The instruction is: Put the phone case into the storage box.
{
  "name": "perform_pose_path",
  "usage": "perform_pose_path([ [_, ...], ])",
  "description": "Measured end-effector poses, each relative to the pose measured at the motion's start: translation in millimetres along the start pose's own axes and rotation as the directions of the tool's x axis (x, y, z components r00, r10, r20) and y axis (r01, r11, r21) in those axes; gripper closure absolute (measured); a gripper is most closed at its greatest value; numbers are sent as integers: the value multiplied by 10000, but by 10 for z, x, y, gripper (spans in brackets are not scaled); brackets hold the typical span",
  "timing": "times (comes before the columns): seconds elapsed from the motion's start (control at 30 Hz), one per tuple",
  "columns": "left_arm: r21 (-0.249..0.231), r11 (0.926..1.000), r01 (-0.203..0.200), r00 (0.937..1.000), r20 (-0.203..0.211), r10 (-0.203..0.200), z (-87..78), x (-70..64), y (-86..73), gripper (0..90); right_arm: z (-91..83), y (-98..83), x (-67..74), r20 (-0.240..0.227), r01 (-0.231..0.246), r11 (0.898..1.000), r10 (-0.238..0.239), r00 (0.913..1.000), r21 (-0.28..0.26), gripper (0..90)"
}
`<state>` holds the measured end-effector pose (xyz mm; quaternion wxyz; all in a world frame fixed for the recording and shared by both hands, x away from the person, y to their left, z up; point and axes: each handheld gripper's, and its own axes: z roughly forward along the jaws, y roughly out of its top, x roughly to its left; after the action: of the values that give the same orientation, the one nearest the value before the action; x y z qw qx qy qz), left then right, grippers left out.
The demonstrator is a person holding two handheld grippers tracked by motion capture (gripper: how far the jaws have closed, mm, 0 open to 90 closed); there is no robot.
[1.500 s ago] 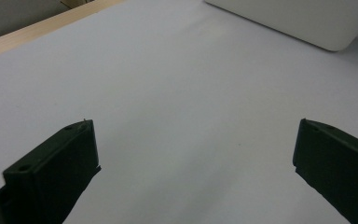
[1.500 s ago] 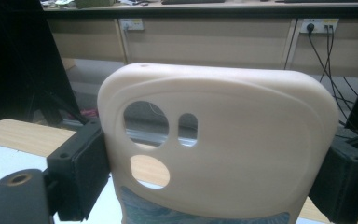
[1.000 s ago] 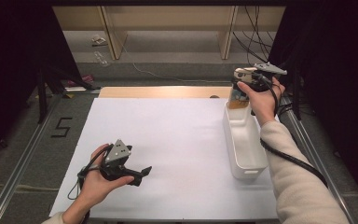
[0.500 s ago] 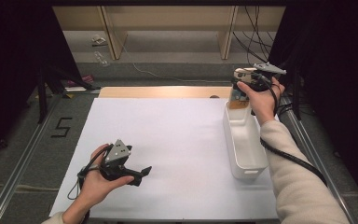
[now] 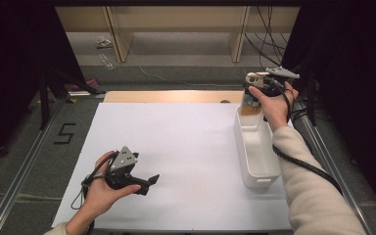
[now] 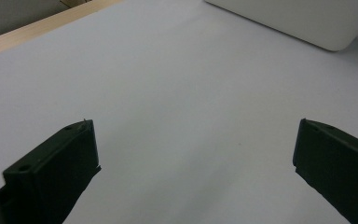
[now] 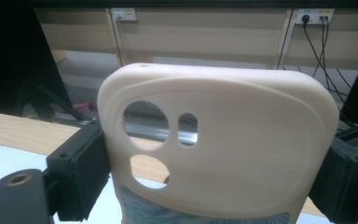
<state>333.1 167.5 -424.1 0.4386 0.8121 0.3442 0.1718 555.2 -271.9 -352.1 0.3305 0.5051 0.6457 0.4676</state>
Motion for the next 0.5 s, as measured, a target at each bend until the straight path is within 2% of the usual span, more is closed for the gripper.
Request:
perform_pose_path([
  [0.5,-6,10000,-4,10000,10,4,0,-3,2,0,31,-34,15,29,134,9999,-134,9999,103,130],
])
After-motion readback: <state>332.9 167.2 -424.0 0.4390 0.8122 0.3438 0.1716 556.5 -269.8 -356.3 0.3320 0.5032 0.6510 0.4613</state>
